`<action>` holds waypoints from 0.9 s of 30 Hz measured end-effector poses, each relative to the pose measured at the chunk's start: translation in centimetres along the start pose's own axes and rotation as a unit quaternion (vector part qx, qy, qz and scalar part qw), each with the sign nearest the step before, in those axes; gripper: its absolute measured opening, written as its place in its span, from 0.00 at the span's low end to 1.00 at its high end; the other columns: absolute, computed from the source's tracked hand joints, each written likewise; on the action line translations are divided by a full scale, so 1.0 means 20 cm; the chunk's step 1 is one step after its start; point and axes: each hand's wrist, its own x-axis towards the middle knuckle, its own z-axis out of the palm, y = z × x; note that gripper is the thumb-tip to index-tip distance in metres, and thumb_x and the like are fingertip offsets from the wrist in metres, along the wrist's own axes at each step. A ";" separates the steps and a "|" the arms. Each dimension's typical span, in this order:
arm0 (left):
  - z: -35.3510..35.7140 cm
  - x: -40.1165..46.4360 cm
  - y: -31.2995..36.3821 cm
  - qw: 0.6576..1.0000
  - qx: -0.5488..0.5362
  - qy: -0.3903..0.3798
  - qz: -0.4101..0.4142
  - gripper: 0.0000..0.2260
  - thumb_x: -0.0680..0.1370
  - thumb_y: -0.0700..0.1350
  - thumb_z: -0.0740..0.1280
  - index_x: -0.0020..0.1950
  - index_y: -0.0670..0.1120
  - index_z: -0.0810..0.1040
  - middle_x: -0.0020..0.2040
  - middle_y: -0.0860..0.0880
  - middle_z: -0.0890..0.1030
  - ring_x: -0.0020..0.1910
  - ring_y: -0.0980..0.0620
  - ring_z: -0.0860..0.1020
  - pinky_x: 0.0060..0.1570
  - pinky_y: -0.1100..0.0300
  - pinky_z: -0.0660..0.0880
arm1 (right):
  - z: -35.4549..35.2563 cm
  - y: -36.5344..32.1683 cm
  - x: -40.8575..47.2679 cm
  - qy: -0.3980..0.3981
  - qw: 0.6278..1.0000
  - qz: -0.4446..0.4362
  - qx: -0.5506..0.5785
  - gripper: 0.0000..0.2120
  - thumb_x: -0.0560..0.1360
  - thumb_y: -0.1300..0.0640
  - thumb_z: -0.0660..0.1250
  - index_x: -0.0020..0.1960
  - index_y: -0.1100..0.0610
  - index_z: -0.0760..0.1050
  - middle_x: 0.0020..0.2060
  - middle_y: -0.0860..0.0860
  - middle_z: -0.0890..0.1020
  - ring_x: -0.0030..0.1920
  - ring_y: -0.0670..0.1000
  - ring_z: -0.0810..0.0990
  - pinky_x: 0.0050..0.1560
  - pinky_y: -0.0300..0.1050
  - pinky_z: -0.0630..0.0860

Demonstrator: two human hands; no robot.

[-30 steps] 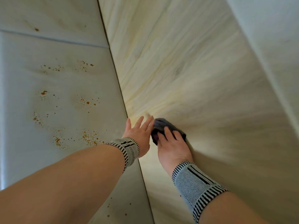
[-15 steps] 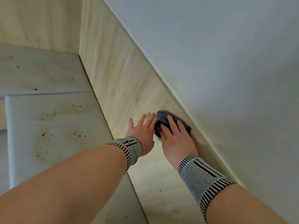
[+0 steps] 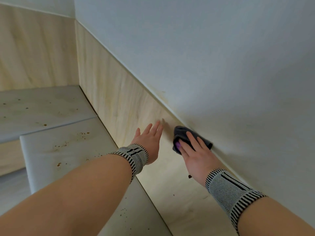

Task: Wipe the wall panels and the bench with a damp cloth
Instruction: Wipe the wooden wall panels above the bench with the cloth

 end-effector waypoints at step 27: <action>-0.36 0.73 -0.85 0.990 -0.023 0.091 0.103 0.38 0.78 0.38 0.56 0.79 0.48 0.33 0.79 0.53 0.31 0.79 0.48 0.35 0.77 0.42 0.43 | -0.29 -0.24 0.92 -0.105 0.994 0.030 -0.025 0.31 0.82 0.51 0.53 0.79 0.58 0.43 0.79 0.52 0.46 0.77 0.57 0.34 0.74 0.60 0.36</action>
